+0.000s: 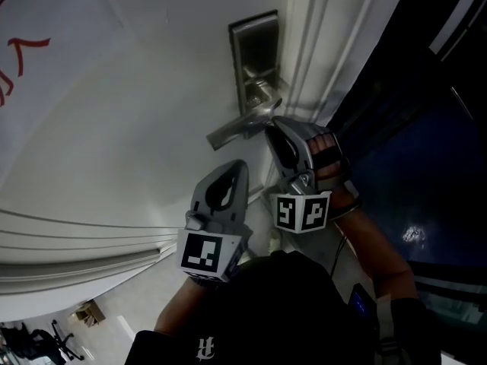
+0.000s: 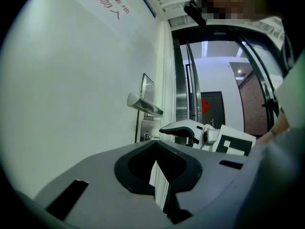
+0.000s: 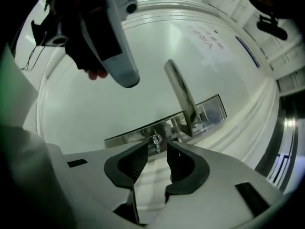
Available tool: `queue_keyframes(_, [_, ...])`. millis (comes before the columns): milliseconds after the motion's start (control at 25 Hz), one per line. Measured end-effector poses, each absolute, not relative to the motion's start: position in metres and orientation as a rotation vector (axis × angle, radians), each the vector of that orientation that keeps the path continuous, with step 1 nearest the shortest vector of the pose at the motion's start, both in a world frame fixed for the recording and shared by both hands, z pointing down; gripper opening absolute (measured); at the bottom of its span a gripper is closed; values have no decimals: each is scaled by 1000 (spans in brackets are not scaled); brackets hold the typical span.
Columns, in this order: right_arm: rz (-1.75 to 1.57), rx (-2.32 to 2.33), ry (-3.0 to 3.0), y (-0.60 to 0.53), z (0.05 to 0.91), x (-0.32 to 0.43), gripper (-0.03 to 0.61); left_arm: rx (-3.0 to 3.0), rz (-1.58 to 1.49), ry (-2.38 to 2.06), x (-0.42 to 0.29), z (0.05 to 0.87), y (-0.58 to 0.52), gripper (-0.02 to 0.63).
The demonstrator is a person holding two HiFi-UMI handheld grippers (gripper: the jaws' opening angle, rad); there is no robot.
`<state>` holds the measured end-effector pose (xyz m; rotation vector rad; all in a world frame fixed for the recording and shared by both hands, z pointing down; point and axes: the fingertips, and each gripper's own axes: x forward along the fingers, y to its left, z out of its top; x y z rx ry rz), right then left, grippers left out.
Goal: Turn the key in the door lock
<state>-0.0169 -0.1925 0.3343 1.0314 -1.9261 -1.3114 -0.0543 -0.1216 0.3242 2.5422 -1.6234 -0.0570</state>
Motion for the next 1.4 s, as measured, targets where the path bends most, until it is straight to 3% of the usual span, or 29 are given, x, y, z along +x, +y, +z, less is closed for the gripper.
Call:
queue_keyframes(320, [-1511, 1000, -1729, -209, 339, -28, 100, 2544, -78, -1632, -54, 323, -126, 8])
queue_keyframes(400, [-1499, 1018, -1728, -213, 339, -29, 93, 2546, -84, -1630, -55, 322, -126, 8])
queue_keyframes(480, [-1466, 1044, -1762, -215, 336, -30, 27, 2548, -89, -1630, -55, 322, -126, 8])
queue_keyframes(640, [-1267, 1106, -1954, -216, 336, -28, 23, 2552, -89, -1625, -56, 324, -126, 8])
queue_keyframes(920, [-537, 1247, -2490, -220, 331, -24, 21, 2557, -77, -1620, -55, 323, -125, 8])
queue_keyframes(1400, [1238, 985, -2985, -227, 336, -15, 23, 2556, -42, -1626, -53, 324, -123, 8])
